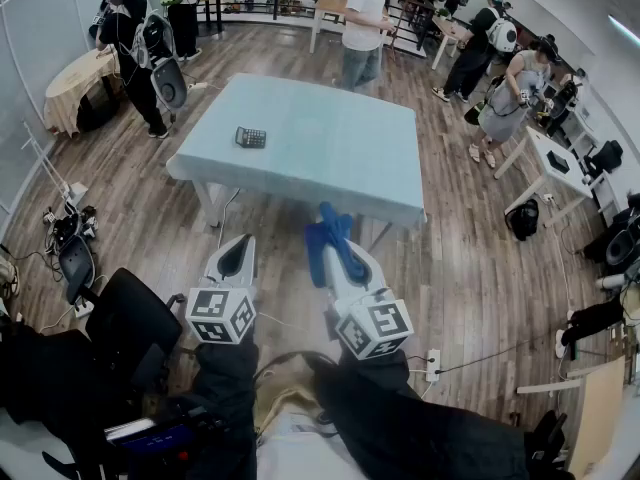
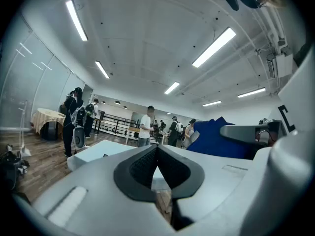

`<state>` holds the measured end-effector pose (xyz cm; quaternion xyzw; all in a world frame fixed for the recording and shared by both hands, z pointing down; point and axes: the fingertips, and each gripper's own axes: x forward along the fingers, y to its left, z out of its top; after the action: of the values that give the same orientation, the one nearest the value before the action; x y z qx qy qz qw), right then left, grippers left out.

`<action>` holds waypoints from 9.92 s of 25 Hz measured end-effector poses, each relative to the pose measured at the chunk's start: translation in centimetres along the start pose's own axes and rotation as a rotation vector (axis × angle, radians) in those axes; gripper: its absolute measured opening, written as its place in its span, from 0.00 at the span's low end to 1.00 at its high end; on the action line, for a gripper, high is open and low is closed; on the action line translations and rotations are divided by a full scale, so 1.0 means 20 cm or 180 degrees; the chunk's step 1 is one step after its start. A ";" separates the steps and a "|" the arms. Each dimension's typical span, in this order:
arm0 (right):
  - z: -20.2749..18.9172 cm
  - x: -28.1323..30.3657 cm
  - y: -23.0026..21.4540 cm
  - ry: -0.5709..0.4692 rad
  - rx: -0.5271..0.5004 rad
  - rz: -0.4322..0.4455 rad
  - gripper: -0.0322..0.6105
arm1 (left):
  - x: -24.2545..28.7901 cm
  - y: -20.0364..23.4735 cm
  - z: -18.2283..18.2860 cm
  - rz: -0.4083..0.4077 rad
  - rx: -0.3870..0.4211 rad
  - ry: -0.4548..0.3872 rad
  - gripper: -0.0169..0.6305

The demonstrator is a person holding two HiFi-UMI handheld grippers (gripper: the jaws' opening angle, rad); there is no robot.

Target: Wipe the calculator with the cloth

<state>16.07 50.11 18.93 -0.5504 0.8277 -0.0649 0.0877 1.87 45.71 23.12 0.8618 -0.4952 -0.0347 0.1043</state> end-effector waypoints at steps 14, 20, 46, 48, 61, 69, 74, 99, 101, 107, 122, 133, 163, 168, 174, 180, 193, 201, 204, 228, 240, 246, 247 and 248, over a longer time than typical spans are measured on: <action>-0.02 0.02 0.03 0.0058 0.0001 0.0022 0.13 | -0.02 0.02 0.00 0.0020 -0.0023 0.0023 0.03; -0.05 0.03 0.08 0.0088 0.0018 0.0022 0.13 | -0.06 0.05 -0.02 0.0014 -0.0050 0.0059 0.03; -0.38 0.28 0.29 0.0366 0.0085 -0.0047 0.13 | -0.14 0.48 -0.22 0.0071 -0.0250 0.0294 0.03; -0.37 0.29 0.27 0.0373 0.0086 -0.0051 0.13 | -0.13 0.49 -0.22 0.0078 -0.0266 0.0290 0.03; -0.40 0.81 0.00 0.0331 0.0160 0.0059 0.14 | 0.29 0.81 -0.17 0.0344 -0.0229 0.0238 0.03; -0.33 1.35 -0.36 0.0314 0.0133 0.0146 0.14 | 0.94 0.97 -0.06 0.0343 -0.0215 0.0197 0.03; -0.30 1.69 -0.59 0.0388 0.0163 0.0180 0.14 | 1.30 1.09 -0.02 0.0414 -0.0255 0.0237 0.03; -0.62 2.43 -0.86 0.0960 0.0505 0.0292 0.14 | 1.98 1.45 -0.21 0.0557 -0.0386 0.0874 0.03; -0.66 2.47 -0.87 0.0985 0.0504 0.0231 0.14 | 2.02 1.48 -0.24 0.0516 -0.0403 0.0915 0.03; -0.76 2.58 -0.87 0.1093 0.0489 0.0108 0.13 | 2.11 1.59 -0.31 0.0445 -0.0461 0.1027 0.03; -1.09 2.90 -0.91 0.1485 0.0492 -0.0083 0.13 | 2.29 1.89 -0.53 0.0463 -0.0689 0.1376 0.03; -1.34 3.07 -1.02 0.1707 0.0497 -0.0190 0.13 | 2.38 2.03 -0.72 0.0506 -0.0807 0.1583 0.03; -1.77 3.53 -1.32 0.1954 -0.0272 -0.0364 0.13 | 2.42 2.18 -1.00 0.0667 -0.0988 0.1856 0.03; -1.92 3.54 -1.18 0.2096 -0.0246 -0.0165 0.13 | 2.33 2.18 -1.03 0.0689 -0.1010 0.1888 0.03; -2.02 3.62 -1.00 0.2132 -0.0141 0.0126 0.14 | 2.29 2.24 -1.08 0.0763 -0.1052 0.1916 0.03; -2.02 3.64 -0.78 0.2078 0.0013 0.0375 0.13 | 2.24 2.28 -1.08 0.0806 -0.1065 0.1898 0.03; -1.80 3.61 -0.59 0.1740 0.0326 0.0611 0.14 | 2.20 2.26 -1.07 0.0809 -0.1064 0.1876 0.03; -1.55 3.60 -0.74 0.1410 0.0355 0.0481 0.14 | 2.26 2.22 -1.05 0.0734 -0.1047 0.1858 0.03; -1.53 3.57 -0.87 0.1375 0.0316 0.0327 0.14 | 2.26 2.21 -1.06 0.0735 -0.1042 0.1872 0.03; -2.08 3.61 -1.18 0.2103 -0.0124 0.0054 0.14 | 2.19 2.32 -1.14 0.0933 -0.1127 0.1980 0.03; -2.12 3.69 -0.95 0.2071 0.0110 0.0301 0.14 | 2.14 2.37 -1.16 0.0995 -0.1168 0.1999 0.03; -2.08 3.73 -0.81 0.1979 0.0370 0.0466 0.14 | 2.11 2.39 -1.15 0.1017 -0.1168 0.1992 0.03; -2.07 3.73 -0.79 0.1959 0.0401 0.0497 0.14 | 2.11 2.40 -1.15 0.1023 -0.1168 0.1988 0.03; -2.06 3.74 -0.76 0.1941 0.0429 0.0524 0.14 | 2.10 2.40 -1.15 0.1030 -0.1169 0.1983 0.03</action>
<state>-7.43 -24.32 56.76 -0.4297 0.8515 -0.2742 -0.1232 -13.72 -10.48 57.70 0.7088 -0.5548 0.1574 0.4062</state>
